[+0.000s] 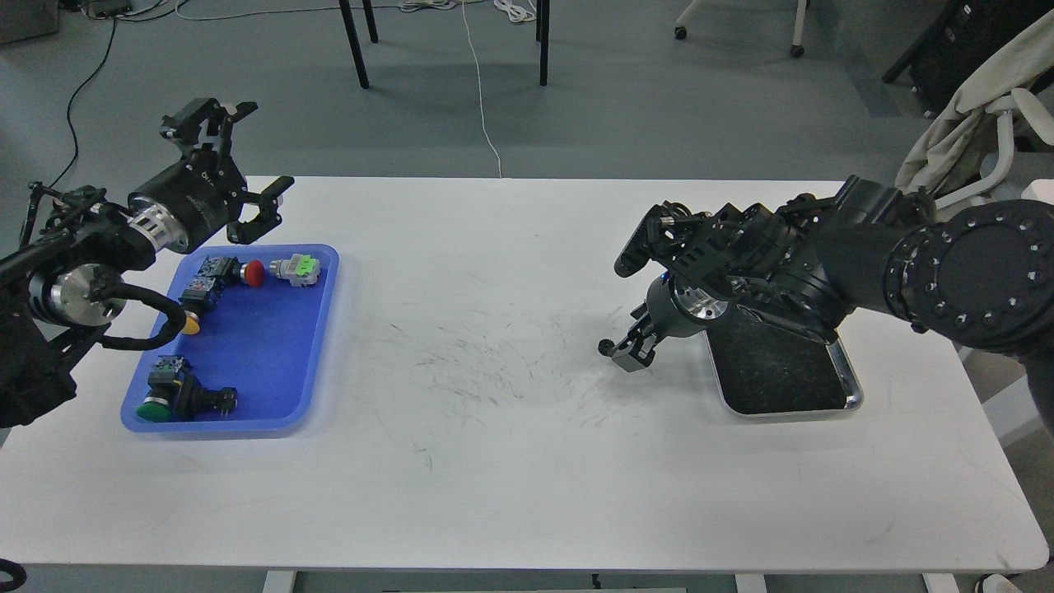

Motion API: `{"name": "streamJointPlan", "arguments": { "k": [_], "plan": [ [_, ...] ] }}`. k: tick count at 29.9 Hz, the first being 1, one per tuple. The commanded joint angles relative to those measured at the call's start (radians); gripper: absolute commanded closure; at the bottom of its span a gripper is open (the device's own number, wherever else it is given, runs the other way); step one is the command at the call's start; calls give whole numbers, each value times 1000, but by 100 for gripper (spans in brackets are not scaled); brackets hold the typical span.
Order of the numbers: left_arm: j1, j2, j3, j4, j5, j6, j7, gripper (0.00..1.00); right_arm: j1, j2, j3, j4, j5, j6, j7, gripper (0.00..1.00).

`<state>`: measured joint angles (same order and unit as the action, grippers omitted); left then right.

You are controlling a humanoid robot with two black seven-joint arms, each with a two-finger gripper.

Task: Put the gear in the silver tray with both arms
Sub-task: 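Grasp the black gear with the right gripper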

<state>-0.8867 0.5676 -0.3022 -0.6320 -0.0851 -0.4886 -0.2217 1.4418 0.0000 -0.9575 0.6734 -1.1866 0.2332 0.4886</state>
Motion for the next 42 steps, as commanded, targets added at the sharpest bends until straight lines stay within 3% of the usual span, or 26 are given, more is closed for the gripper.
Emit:
{"name": "streamJointPlan", "arguments": {
  "k": [1, 26, 28, 33, 42],
  "plan": [
    [0, 0, 0, 0, 1, 0, -1, 0, -1, 0, 3, -5, 2, 0, 0, 30],
    [6, 14, -21, 0, 1, 0, -2, 0, -66, 0, 80, -28, 7, -43, 0, 32],
    [6, 14, -21, 0, 1, 0, -2, 0, -77, 0, 82, -32, 7, -52, 0, 38],
    [8, 20, -21, 0, 1, 0, -2, 0, -90, 0, 83, -46, 7, -55, 0, 39],
    [8, 28, -21, 0, 1, 0, -2, 0, -98, 0, 83, -51, 5, -63, 0, 57]
  ]
}}
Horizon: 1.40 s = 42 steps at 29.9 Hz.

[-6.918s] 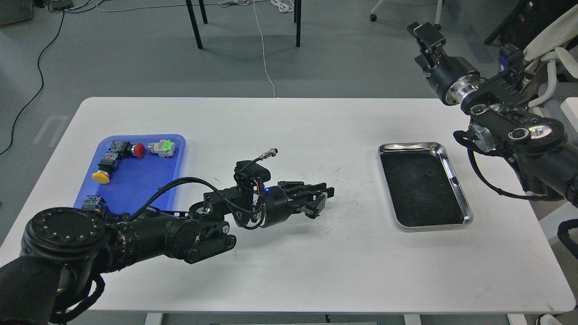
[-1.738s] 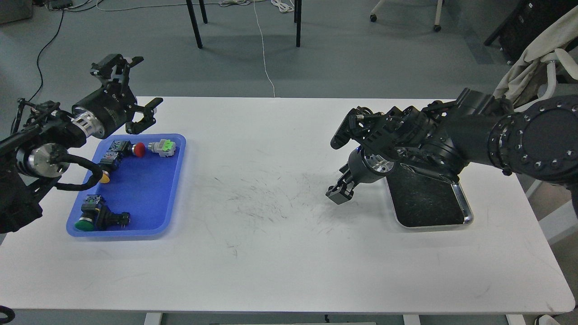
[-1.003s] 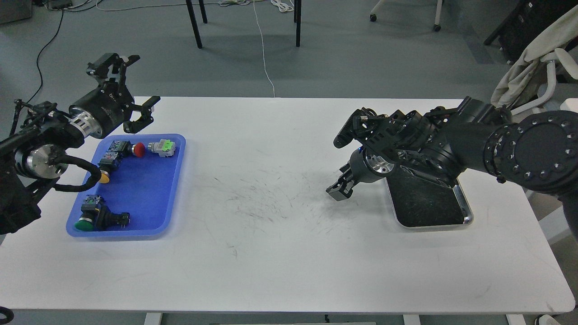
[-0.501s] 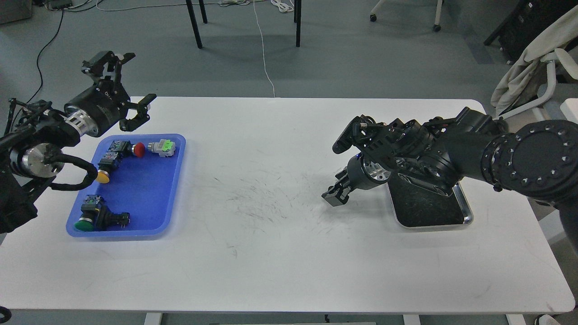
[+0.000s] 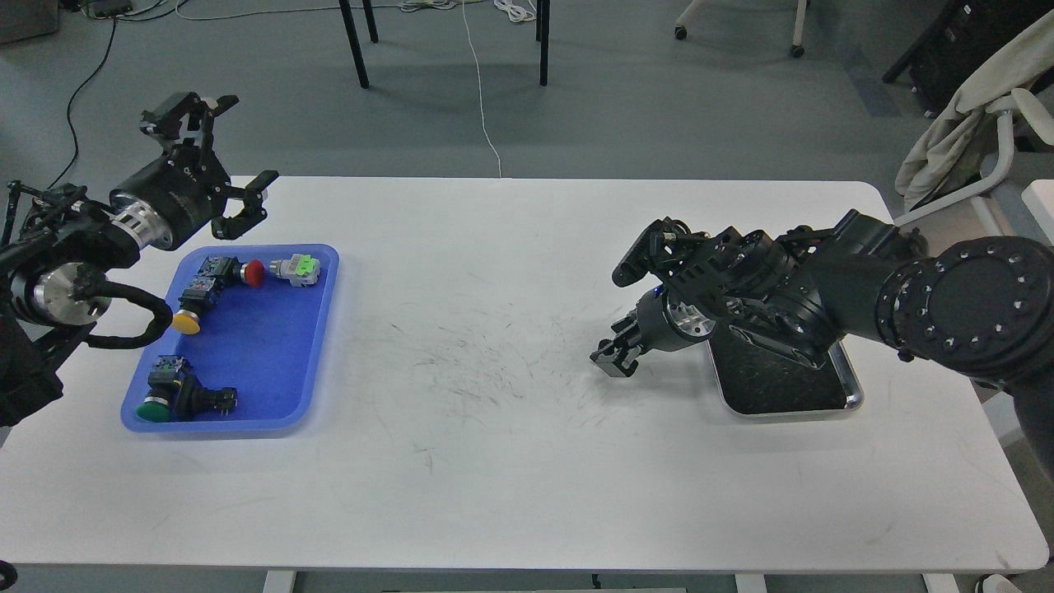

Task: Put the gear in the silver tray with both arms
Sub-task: 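Grasp the black gear with the right gripper, then move the gear into the silver tray and open the right gripper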

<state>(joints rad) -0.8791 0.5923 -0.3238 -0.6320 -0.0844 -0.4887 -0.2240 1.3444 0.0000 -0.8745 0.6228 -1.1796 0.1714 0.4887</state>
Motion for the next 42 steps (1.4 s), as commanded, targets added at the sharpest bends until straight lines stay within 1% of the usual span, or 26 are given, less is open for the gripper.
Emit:
{"name": "streamJointPlan", "arguments": {
  "k": [1, 4, 6, 8, 9, 11, 15, 19, 28, 34, 42],
  "plan": [
    [0, 3, 0, 0, 0, 0, 0, 0, -2, 0, 0, -2, -2, -1, 0, 59],
    [0, 6, 0, 0, 0, 0, 0, 0, -2, 0, -1, -14, 0, -1, 0, 62],
    [0, 12, 0, 0, 0, 0, 0, 0, -4, 0, -1, -17, -2, -1, 0, 69],
    [0, 15, 0, 0, 0, 0, 0, 0, -5, 0, -1, -18, -2, -1, 0, 70],
    [0, 17, 0, 0, 0, 0, 0, 0, -8, 0, -1, -18, -2, -1, 0, 72],
    [0, 18, 0, 0, 0, 0, 0, 0, -8, 0, -1, -18, -2, -1, 0, 80],
    [0, 27, 0, -2, 0, 0, 0, 0, -10, 0, -1, -28, -2, -1, 0, 87],
    [6, 29, 0, -2, 0, 0, 0, 0, -10, 0, -1, -29, -3, 0, 0, 98],
    [14, 29, 0, -3, 2, 0, 0, 0, 68, 0, 0, -23, 6, 13, 0, 99],
    [14, 26, 0, -3, 3, 0, 0, 0, 142, -8, 0, 43, 20, 20, 0, 99],
    [14, 18, 2, -3, 8, 0, 2, 0, 186, -192, -15, 184, 8, 46, 0, 99]
  ]
}}
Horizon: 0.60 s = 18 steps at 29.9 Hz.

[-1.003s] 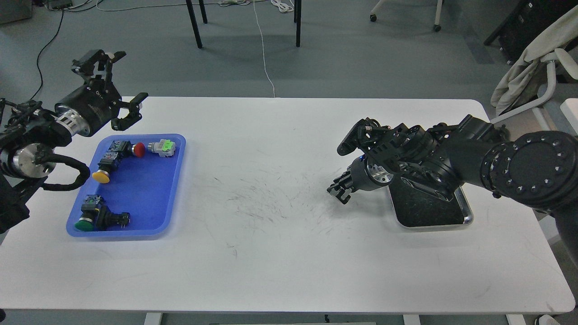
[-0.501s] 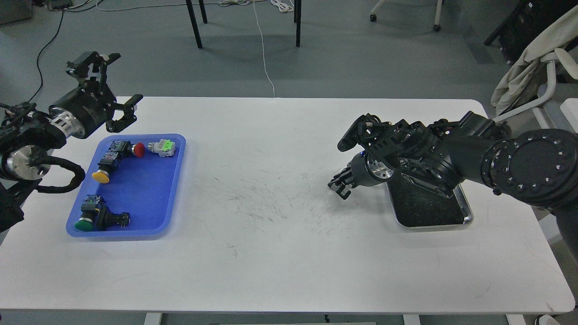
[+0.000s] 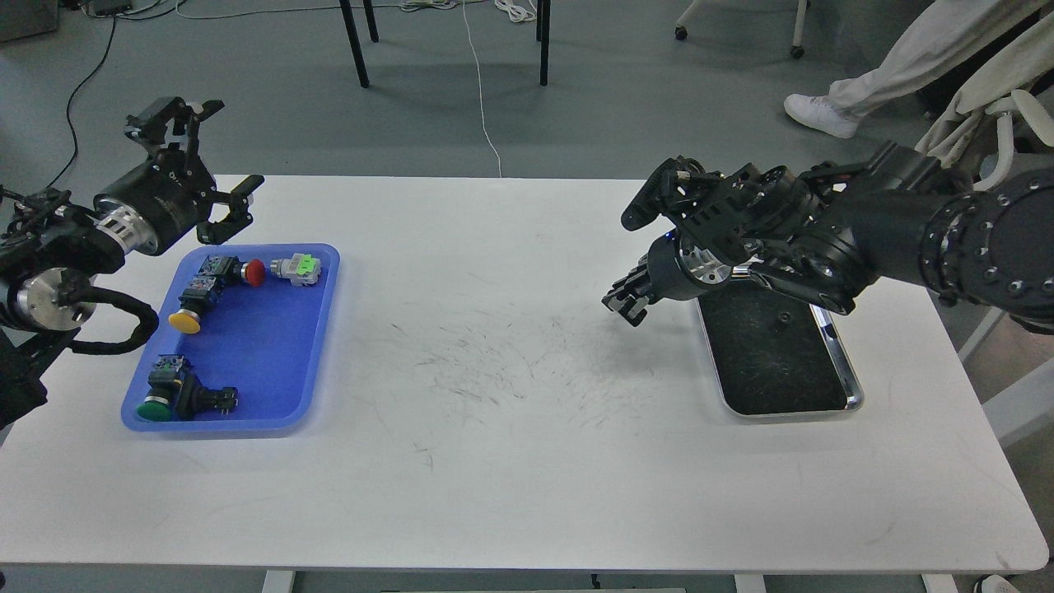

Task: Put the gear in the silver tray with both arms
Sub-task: 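Move the gear into the silver tray and open the right gripper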

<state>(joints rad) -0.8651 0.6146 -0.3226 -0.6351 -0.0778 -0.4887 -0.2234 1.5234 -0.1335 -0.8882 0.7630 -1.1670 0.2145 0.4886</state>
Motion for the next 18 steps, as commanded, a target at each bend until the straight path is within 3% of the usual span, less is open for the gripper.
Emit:
{"name": "streamJointPlan", "arguments": {
  "k": [1, 11, 18],
  "plan": [
    [0, -6, 0, 0, 3, 0, 1, 0, 17, -86, -2, 61, -6, 3, 0, 99],
    [3, -7, 2, 0, 6, 0, 1, 0, -17, -274, -5, 153, -92, 3, 0, 98],
    [11, -12, 3, 0, 6, 0, 1, 0, -71, -317, -3, 157, -97, -3, 0, 98]
  ]
}}
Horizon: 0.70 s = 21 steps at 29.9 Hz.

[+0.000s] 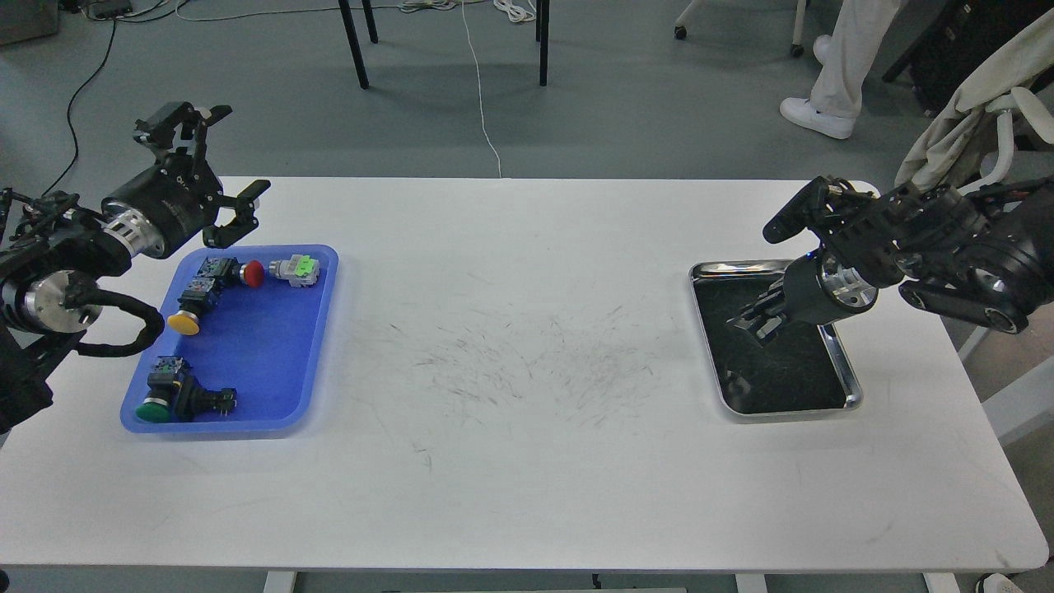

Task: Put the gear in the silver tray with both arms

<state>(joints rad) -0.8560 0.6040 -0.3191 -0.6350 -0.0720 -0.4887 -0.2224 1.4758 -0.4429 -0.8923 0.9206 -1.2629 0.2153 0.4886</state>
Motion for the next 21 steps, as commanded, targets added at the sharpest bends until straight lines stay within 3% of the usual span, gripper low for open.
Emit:
{"name": "streamJointPlan", "arguments": {
  "k": [1, 14, 17, 21],
  "plan": [
    [2, -1, 0, 0, 0, 0, -2, 0, -26, -10, 1, -2, -1, -4, 0, 98],
    [9, -1, 3, 0, 1, 0, 0, 0, -51, -10, 1, -2, -1, -7, 0, 95],
    [9, -1, 3, 0, 1, 0, 0, 0, -51, -11, 3, 1, -1, -7, 0, 92],
    [17, -1, 3, 0, 0, 0, 0, 0, -51, -11, 6, 0, 0, -7, 0, 81]
  ]
}}
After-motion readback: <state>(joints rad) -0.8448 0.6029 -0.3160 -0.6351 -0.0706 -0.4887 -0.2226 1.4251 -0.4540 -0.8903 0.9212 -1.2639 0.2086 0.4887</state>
